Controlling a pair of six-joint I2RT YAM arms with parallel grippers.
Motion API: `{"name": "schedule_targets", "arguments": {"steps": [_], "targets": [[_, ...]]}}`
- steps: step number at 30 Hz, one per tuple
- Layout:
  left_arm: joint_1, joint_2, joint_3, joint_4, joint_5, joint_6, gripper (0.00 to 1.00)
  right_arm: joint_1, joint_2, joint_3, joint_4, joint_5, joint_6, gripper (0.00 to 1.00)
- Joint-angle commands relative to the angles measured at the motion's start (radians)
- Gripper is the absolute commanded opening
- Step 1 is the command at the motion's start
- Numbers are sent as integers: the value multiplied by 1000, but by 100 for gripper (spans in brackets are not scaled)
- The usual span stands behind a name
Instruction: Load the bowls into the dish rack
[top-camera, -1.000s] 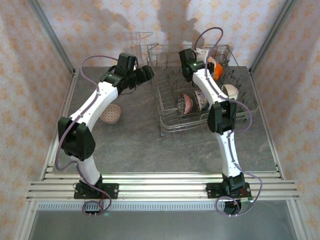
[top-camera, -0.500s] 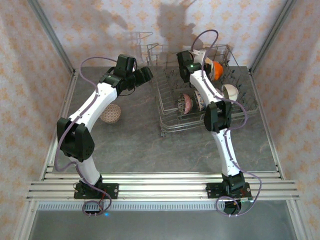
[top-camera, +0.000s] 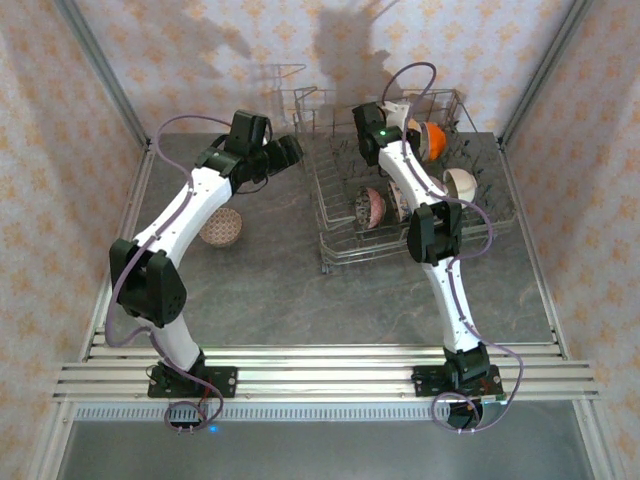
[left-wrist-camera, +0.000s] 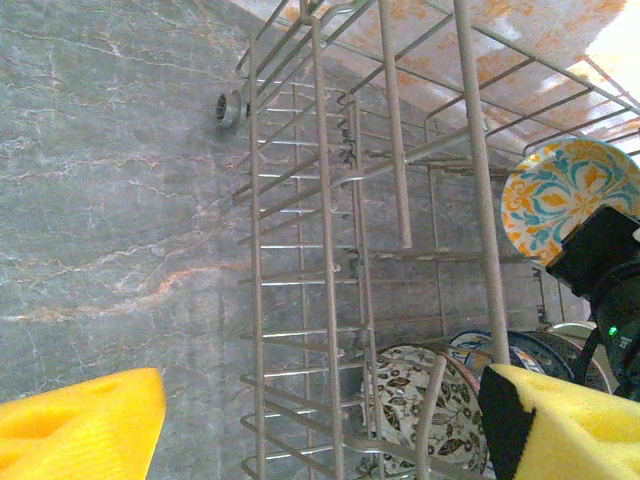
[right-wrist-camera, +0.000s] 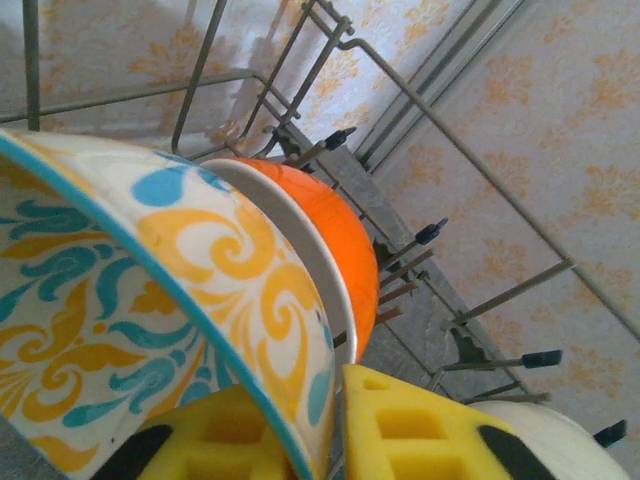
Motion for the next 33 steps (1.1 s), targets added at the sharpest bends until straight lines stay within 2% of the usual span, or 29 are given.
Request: {"name": "schedule_targets", "arguments": {"steps": [1, 11, 19, 24, 28, 33], "targets": [[6, -48, -18, -21, -34, -17, 82, 5, 6, 36, -48, -23, 16, 24], [-5, -87, -64, -36, -68, -28, 82, 5, -23, 44, -97, -150, 16, 40], [-5, -124, -97, -75, -113, -21, 82, 6, -68, 40, -108, -238, -14, 62], [-1, -152, -87, -182, -213, 31, 83, 6, -112, 41, -116, -216, -31, 74], [25, -182, -107, -283, -292, 47, 85, 4, -171, 23, -127, -211, -45, 78], [85, -210, -191, -329, -309, 27, 85, 4, -246, -24, -147, -228, -43, 80]]}}
